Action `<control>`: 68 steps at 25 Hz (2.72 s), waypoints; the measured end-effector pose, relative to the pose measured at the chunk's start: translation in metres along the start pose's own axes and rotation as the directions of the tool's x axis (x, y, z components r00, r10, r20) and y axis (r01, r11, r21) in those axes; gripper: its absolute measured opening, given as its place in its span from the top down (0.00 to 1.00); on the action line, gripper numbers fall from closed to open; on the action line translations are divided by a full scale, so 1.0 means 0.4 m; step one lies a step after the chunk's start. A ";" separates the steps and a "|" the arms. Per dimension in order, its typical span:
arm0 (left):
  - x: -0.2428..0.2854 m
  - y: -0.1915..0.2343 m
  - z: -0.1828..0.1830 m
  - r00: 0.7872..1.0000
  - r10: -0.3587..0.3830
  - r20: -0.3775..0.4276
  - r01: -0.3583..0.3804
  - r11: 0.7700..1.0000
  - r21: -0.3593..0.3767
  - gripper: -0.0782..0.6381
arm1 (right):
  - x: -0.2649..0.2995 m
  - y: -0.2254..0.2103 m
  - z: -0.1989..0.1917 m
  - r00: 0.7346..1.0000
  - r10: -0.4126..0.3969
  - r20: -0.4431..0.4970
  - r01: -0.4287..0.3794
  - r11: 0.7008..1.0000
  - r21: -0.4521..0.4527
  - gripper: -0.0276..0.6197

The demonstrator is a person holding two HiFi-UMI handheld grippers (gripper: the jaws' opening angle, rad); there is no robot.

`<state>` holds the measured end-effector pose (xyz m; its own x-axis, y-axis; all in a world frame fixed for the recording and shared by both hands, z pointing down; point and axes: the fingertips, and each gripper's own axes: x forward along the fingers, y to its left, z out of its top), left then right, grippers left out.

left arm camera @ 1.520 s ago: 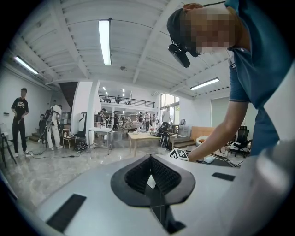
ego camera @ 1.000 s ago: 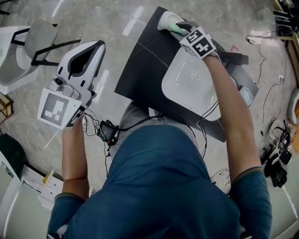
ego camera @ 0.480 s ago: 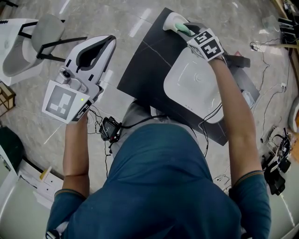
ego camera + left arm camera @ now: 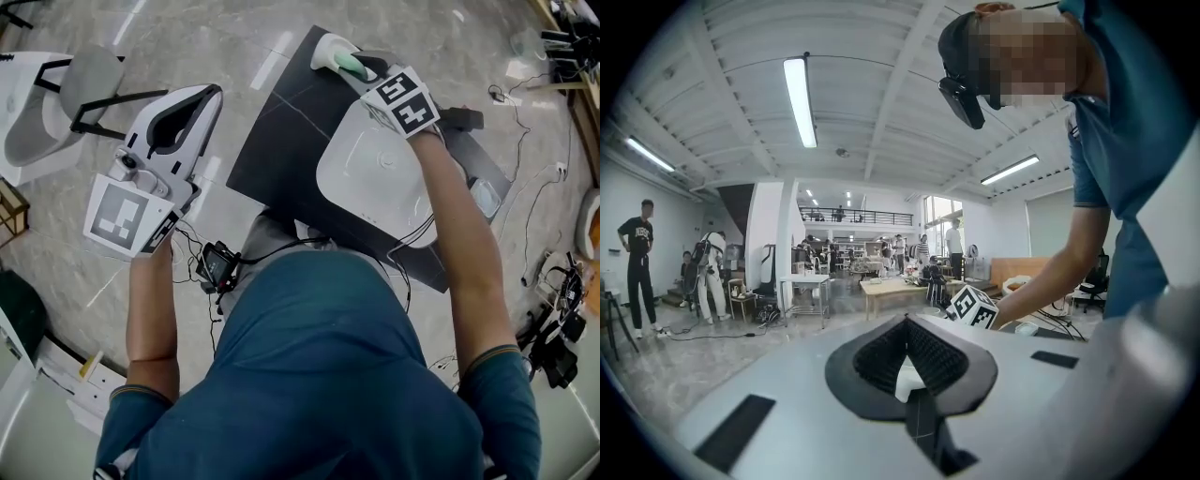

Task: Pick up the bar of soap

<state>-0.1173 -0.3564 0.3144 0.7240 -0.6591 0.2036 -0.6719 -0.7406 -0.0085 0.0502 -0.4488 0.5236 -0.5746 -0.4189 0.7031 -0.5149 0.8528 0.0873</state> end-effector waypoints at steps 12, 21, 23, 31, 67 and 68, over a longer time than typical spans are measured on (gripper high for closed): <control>-0.028 -0.017 0.003 1.000 0.015 0.007 -0.015 1.000 -0.004 0.89 | -0.033 0.138 0.026 0.999 -0.011 0.044 0.012 1.000 -0.017 0.76; -0.052 -0.019 -0.014 1.000 0.028 0.010 -0.028 1.000 -0.012 0.89 | 0.008 0.232 -0.035 1.000 -0.007 -0.011 0.006 0.999 -0.043 0.76; -0.055 -0.022 -0.017 1.000 0.030 0.010 -0.030 0.999 -0.014 0.89 | 0.017 0.250 -0.050 1.000 -0.001 -0.031 -0.001 0.999 -0.042 0.76; -0.071 -0.019 -0.030 0.999 0.037 0.006 -0.037 0.999 -0.025 0.89 | 0.073 0.323 -0.108 0.995 0.035 -0.094 -0.039 0.998 -0.046 0.76; -0.119 -0.026 -0.042 1.000 0.010 0.025 -0.010 1.000 -0.019 0.89 | 0.152 0.512 -0.240 0.956 0.068 -0.286 -0.102 0.989 -0.104 0.72; -0.116 -0.029 -0.039 1.000 0.009 0.027 -0.008 1.000 -0.018 0.89 | 0.148 0.519 -0.241 0.954 0.080 -0.288 -0.114 0.988 -0.105 0.70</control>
<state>-0.1457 -0.3153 0.3203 0.7220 -0.6688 0.1771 -0.6805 -0.7327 0.0071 -0.0295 -0.2664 0.6516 -0.4063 -0.2419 0.8812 -0.3761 0.9231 0.0800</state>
